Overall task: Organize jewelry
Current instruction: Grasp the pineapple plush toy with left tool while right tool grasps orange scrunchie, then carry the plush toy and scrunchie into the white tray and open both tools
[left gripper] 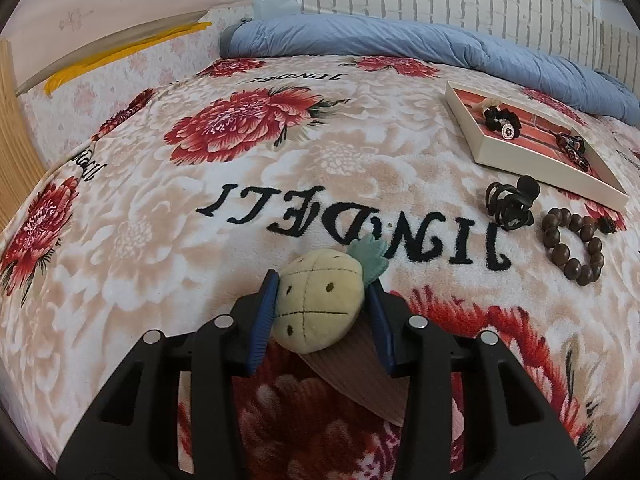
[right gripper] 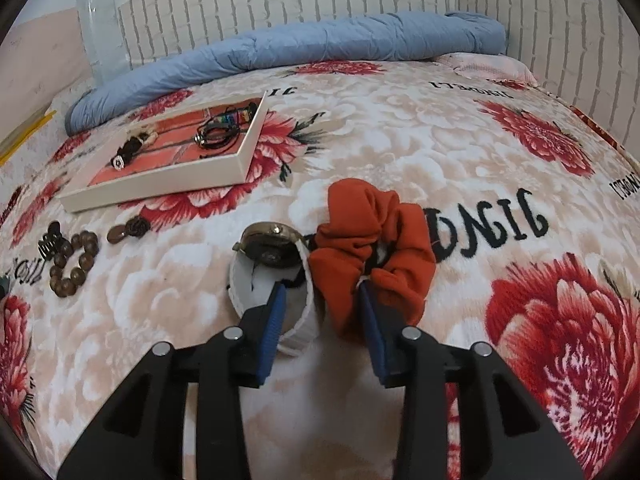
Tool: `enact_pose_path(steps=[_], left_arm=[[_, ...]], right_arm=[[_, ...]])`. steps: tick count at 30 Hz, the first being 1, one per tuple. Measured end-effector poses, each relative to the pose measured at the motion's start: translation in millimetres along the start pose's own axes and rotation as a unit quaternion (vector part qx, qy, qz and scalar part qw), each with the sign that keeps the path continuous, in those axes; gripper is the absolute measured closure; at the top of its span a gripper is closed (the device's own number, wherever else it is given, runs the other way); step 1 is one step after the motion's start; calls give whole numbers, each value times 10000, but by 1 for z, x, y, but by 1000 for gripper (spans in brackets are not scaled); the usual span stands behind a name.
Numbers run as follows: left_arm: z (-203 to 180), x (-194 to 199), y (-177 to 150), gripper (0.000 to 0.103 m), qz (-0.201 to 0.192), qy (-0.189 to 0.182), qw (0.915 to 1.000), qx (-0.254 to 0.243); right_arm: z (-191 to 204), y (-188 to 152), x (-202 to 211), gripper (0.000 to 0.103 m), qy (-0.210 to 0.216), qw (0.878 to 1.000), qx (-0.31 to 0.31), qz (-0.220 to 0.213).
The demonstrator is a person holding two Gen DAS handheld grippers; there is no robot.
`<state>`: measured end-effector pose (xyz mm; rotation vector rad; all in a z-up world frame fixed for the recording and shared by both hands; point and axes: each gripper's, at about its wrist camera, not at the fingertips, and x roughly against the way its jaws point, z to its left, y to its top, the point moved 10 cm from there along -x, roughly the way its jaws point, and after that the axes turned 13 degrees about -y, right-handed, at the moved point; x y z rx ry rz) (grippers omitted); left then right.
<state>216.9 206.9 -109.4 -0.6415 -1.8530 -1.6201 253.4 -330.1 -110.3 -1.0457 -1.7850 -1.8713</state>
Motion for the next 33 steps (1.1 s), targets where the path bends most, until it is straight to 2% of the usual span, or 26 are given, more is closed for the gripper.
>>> enact_pose_path(steps=[4,6,8,12,18,33], left_arm=[[0,0,0,61,-5,-47,10000,22],[-1,0,0,61,-2,-35,10000,3],[0,1,1,61,-9,-33,10000,2],[-1,0,1,61,-6,-19,10000,4],[-3,-3,9,62,20,-89,10000,10],[-7,-16,19,62,164,-137,9997,-77]], right_arm=[[-10,7,-1,66,105,9995,-292,3],[-15,9,-5,71,176,9990,-416,39],[-18,11,-7,82,159,9987,-474,32],[-15,14,-14,91,75,9994,-331,43],[-15,23,-9,92,-31,9998,-178,-102],[-25,32,-27,89,722,9935,-791,383]])
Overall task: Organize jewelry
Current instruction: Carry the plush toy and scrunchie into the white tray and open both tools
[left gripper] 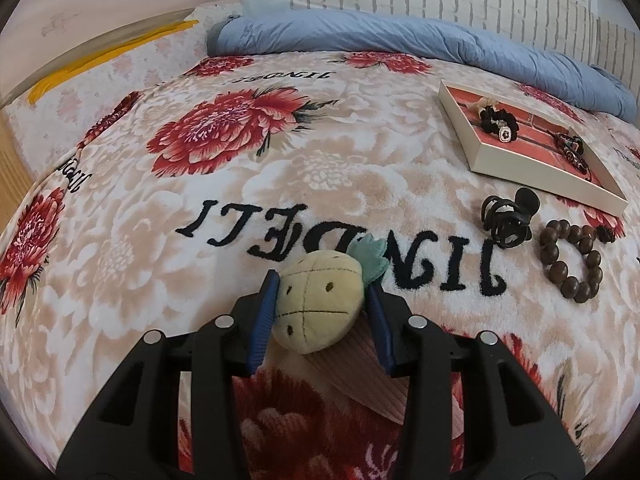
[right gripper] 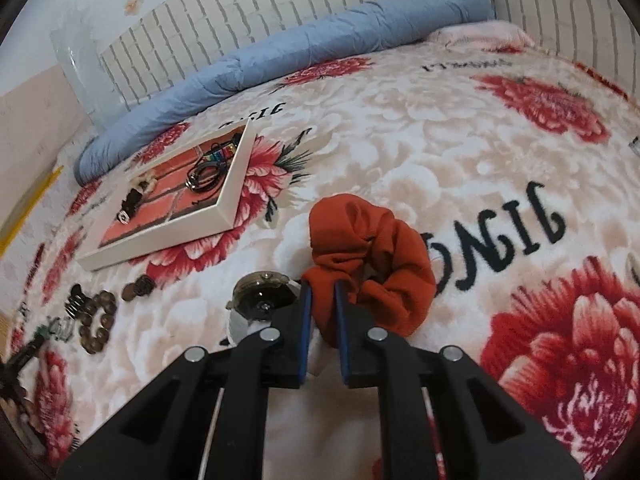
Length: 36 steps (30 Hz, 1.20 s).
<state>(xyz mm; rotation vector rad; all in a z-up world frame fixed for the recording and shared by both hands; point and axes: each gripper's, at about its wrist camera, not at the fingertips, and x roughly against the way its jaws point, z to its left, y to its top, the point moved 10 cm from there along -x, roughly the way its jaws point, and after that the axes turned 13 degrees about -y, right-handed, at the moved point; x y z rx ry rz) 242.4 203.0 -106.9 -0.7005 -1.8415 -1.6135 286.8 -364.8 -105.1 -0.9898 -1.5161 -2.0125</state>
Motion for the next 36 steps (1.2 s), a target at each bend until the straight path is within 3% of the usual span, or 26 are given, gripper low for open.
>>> enact_pose_path(steps=[5,13,22,29,36], left_arm=[[-2,-5,5,62,50,35,10000,-74],[-7,-14,26,62,47,14,9999,-121],[-56,-21,101,62,-364,-380,9979,-366],[-125,-20,178,62,-881,-977,9898,-546],[-175,-65,206,62,-711,-1326,9857,-753]], right_arm=[[-2,7,-6,89,-44,10000,10,40],[8,31,-8,95,-655,9953,608,-376],[35,93,22,96,-1077,9822,857,-1274],[96,141,39,97,-586,9794,833,-1743],[167,154,13,97,14,9811,918,-1705]])
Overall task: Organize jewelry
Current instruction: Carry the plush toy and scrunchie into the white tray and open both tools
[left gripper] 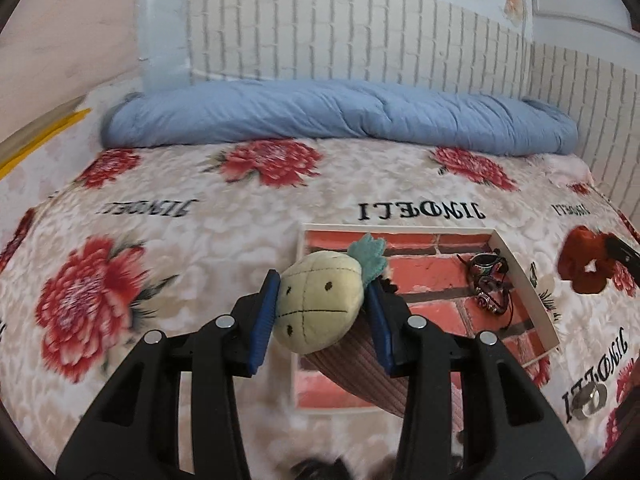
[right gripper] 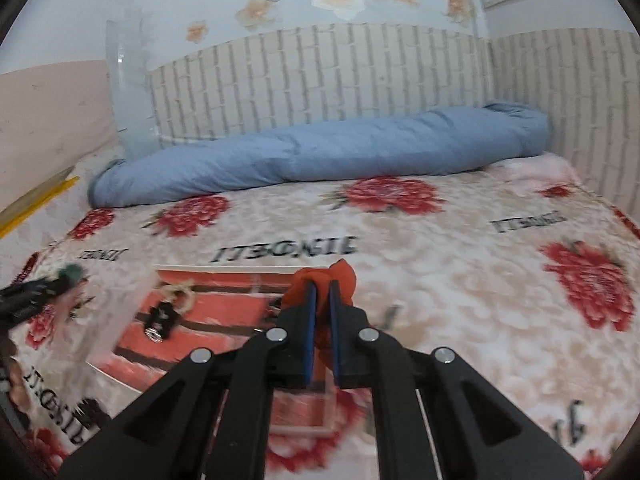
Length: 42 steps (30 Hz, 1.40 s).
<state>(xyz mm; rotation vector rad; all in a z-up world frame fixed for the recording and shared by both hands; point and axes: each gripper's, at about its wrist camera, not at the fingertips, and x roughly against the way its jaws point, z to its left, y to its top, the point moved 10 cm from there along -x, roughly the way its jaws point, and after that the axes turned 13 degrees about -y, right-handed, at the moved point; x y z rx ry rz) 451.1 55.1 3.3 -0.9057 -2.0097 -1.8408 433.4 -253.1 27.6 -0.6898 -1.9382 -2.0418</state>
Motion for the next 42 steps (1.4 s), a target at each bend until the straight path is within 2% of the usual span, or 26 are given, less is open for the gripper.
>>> enact_pose_path(steps=[7,13,25,31,33,35,37,39,41,42], left_arm=[[-4,-65,-8,62,411,32,9991,-117],[-4,-93,-13,62,551,135,9981,-237],[6,-106,-22,58,680,273,9973,-99],[9,-106,-23,56,667,273,9974,-60],[10,-104,-22,49,633,281,9976,-59],[11,-102,-20,44,590,297,9978,-60],[11,-96,-17,40,521,316,9981,-74],[10,-89,-13,28,429,315,9986,-76],[9,-80,-9,16,288,334,9990,-84],[8,-74,-6,12,203,348,9991,-105]], right_arm=[[54,-23,-54,97,171,9992,284,215],[65,-38,-76,97,181,9987,362,296],[60,-58,-102,96,-70,9961,567,669],[59,-63,-106,92,-118,9950,617,782],[59,-62,-103,84,-89,9951,605,781],[58,-59,-99,50,-119,9955,588,739],[57,-56,-94,44,-124,9957,610,689],[55,-53,-90,36,-73,9962,555,665],[50,-48,-84,22,-64,9972,435,604],[48,-45,-81,19,-58,9975,401,573]])
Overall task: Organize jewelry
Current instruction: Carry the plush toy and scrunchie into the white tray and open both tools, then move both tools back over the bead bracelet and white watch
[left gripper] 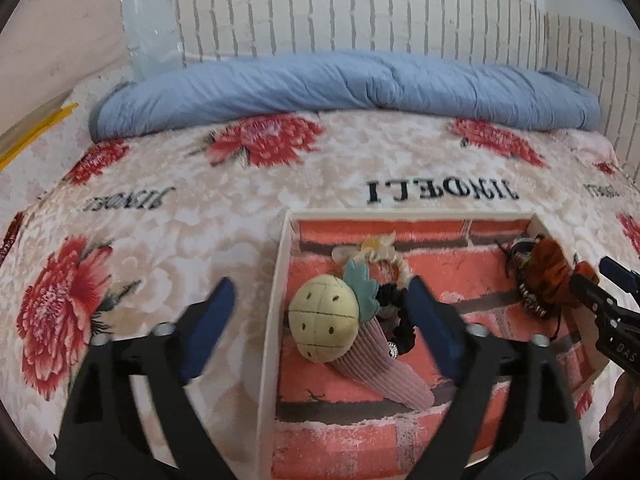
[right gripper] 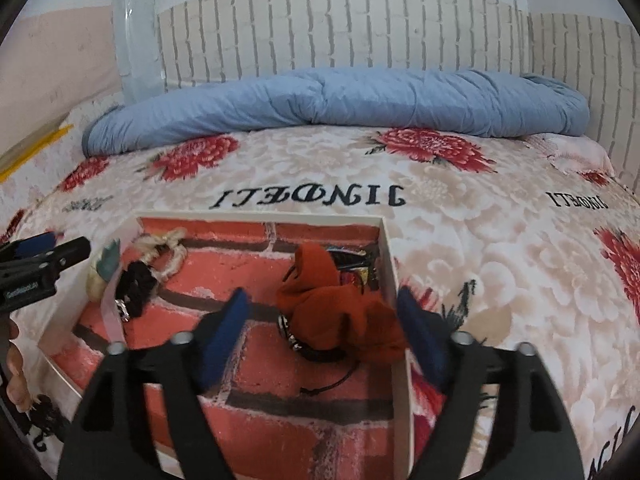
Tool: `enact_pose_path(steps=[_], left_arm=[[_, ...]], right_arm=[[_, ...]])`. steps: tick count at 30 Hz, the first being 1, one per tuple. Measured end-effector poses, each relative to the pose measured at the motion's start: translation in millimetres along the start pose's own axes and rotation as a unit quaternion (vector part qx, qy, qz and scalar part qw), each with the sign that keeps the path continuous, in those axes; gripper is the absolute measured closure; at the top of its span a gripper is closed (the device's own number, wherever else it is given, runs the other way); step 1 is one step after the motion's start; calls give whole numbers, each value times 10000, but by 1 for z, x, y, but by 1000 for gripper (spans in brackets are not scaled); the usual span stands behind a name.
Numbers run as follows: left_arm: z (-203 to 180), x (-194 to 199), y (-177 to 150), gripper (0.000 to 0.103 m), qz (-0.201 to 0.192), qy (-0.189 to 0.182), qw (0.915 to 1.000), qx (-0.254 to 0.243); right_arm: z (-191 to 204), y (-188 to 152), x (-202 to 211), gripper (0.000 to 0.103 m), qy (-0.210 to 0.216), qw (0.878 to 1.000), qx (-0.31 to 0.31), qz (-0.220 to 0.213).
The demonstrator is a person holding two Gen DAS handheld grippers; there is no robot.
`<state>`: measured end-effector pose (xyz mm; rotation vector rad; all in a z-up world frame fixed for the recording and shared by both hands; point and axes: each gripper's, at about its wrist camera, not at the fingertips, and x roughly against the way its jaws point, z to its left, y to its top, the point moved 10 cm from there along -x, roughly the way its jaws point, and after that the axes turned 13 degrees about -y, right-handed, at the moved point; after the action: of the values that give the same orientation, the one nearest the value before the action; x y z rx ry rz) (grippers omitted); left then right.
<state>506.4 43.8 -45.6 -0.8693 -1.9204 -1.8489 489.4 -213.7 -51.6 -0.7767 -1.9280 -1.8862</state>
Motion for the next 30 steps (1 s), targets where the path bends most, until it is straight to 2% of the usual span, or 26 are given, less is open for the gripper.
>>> enact_pose_path(steps=[2,7,15,21,27,30], left_arm=[[-1,12,5,8,-134,4,9999,-35],[-2,41,9,5,-295,-97,9995,30],[-10,86,0,5,-399,-166,9989,178],[-24,117,-26,5,-310,-274,9987,300],[-45,138,-72,5,-133,-125,9997,138],[-54,139,-101,5,14,-189,9996,201]], right_arm=[[-6,5,9,11,15,9999,-80,-107],[-23,16,35,4,-49,9991,-246,-356],[-58,11,84,4,-366,9978,-193,-520],[-95,-17,116,4,-685,9963,-79,-508],[-135,-53,139,4,-916,9950,-23,-394],[-151,-74,143,4,-999,9946,16,-293]])
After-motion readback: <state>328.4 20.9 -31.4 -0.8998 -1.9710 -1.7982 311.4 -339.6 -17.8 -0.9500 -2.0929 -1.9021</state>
